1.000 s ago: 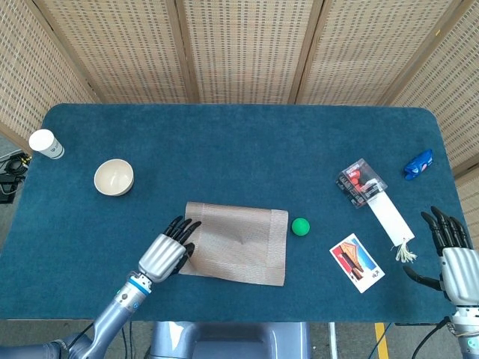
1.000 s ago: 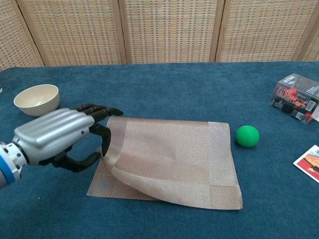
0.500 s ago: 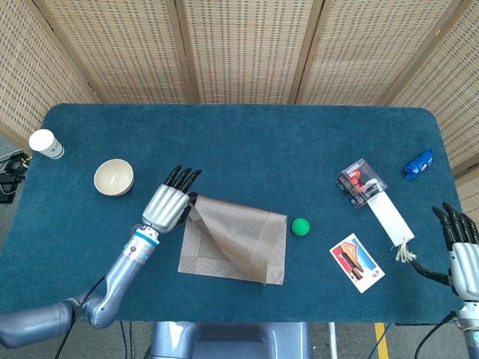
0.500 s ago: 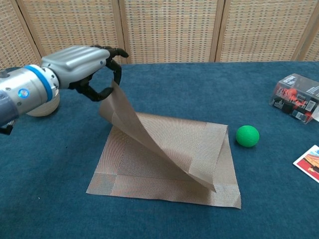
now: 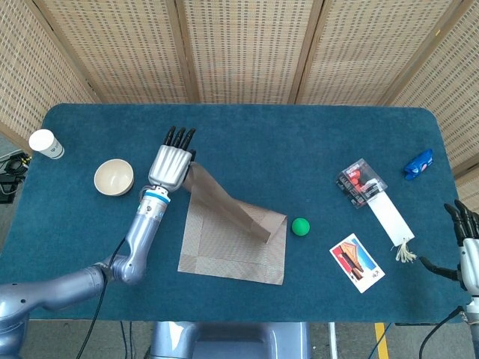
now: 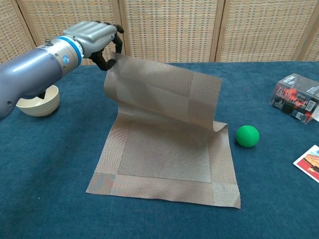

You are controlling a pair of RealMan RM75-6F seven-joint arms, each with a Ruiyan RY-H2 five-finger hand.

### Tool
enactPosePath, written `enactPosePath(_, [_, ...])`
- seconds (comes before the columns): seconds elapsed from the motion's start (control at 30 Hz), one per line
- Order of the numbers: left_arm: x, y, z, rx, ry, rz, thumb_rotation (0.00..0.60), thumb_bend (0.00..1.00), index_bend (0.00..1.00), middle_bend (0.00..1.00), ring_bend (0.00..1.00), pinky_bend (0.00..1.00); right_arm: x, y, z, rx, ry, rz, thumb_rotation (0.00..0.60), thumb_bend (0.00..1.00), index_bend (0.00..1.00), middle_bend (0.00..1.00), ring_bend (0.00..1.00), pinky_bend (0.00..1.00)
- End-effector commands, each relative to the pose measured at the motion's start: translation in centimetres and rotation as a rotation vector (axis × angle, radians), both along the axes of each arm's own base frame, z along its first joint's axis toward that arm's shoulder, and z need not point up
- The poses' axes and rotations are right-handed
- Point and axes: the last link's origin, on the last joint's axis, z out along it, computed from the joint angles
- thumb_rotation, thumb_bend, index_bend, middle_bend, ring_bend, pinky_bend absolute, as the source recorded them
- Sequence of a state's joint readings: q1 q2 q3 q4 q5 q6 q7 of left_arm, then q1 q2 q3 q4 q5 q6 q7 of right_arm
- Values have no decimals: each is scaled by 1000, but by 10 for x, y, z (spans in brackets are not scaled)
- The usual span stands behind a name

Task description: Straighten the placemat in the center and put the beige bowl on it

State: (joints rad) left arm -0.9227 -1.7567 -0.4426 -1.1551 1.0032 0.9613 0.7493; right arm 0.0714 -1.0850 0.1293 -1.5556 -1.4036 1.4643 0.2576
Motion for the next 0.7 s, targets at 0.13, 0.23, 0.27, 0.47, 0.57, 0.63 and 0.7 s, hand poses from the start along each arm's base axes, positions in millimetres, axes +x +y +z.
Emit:
enactPosePath(0.13, [10, 30, -1, 89, 70, 30, 600, 599, 684, 0, 0, 0, -3, -2, 2, -8, 2, -14, 600, 140, 84, 0, 0, 0])
enactPosePath(0.23, [7, 42, -1, 107, 100, 75, 600, 597, 678, 0, 0, 0, -5, -3, 3, -15, 6, -23, 600, 140, 84, 0, 0, 0])
enactPosePath(0.27, [6, 44, -2, 114, 113, 83, 600, 597, 675, 0, 0, 0, -6, -3, 3, -15, 6, -26, 600, 140, 84, 0, 0, 0])
enactPosePath(0.47, [-2, 52, -2, 134, 129, 116, 600, 580, 566, 0, 0, 0, -7, -3, 5, -21, 6, -31, 600, 139, 84, 0, 0, 0])
enactPosePath(0.57, [-6, 53, -2, 133, 132, 124, 600, 440, 187, 0, 0, 0, -7, -3, 5, -23, 7, -32, 600, 139, 84, 0, 0, 0])
enactPosePath(0.63, [-8, 54, -1, 140, 141, 117, 600, 334, 26, 0, 0, 0, -7, -3, 5, -22, 8, -33, 600, 140, 84, 0, 0, 0])
enactPosePath(0.7, [-10, 54, 3, 153, 144, 102, 600, 281, 0, 0, 0, 0, -8, -3, 5, -21, 9, -33, 600, 140, 84, 0, 0, 0])
